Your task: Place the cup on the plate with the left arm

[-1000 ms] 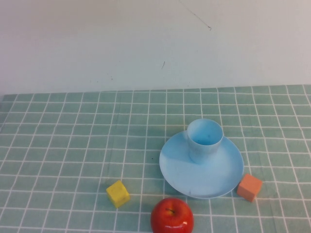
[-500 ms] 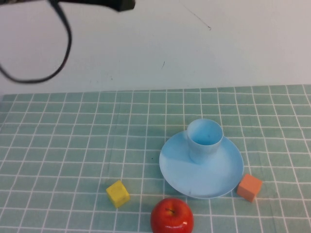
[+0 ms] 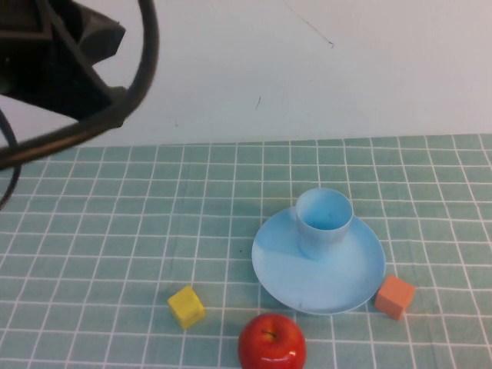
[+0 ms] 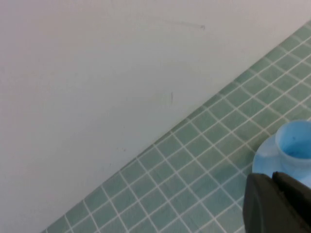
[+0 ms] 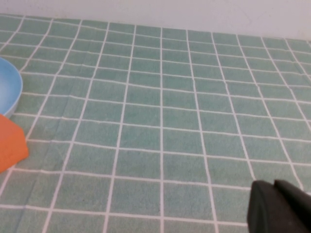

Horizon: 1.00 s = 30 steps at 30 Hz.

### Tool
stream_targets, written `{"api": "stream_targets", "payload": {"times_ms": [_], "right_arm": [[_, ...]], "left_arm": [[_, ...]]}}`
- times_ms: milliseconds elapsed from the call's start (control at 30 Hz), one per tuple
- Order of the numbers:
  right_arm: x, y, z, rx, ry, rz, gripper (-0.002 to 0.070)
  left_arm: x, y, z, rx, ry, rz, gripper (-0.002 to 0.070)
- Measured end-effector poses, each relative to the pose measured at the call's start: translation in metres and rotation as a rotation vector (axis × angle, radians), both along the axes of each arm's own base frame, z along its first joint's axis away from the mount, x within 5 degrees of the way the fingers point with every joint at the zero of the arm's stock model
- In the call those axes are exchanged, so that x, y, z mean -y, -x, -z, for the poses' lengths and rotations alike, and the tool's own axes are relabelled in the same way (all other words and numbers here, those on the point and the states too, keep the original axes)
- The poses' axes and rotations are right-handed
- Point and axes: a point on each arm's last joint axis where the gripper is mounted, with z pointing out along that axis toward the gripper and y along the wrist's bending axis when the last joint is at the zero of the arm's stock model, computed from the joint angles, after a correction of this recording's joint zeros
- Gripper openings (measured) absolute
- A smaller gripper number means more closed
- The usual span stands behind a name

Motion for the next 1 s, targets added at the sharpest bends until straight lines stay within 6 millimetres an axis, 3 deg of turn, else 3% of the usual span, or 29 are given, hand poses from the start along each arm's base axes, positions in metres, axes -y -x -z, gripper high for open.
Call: {"api": "stream_targets", "payload": {"times_ms": [333,500,600,733,867,1000], "right_arm": [[0.000,0.000,0.000,0.000,0.000,0.000,-0.0002],[0.000,0.000,0.000,0.000,0.000,0.000,-0.0002],[0.000,0.000,0.000,0.000,0.000,0.000,-0.0002],[0.000,0.000,0.000,0.000,0.000,0.000,-0.0002],[0.000,0.000,0.000,0.000,0.000,0.000,-0.0002],[0.000,0.000,0.000,0.000,0.000,0.000,-0.0002]], "left_arm": [[-0.008,0.004,0.013,-0.064,-0.098,-0.029,0.0002],[-0.035,0.037,0.022,-0.041,0.052,-0.028,0.0002],[-0.056,0.058,0.031,0.085,0.203,-0.049,0.0002],[-0.085,0.092,0.056,0.324,0.414,-0.116,0.0002],[-0.104,0.125,0.104,0.452,0.542,-0.229,0.0002],[-0.112,0.144,0.152,0.453,0.537,-0.352,0.0002]]}}
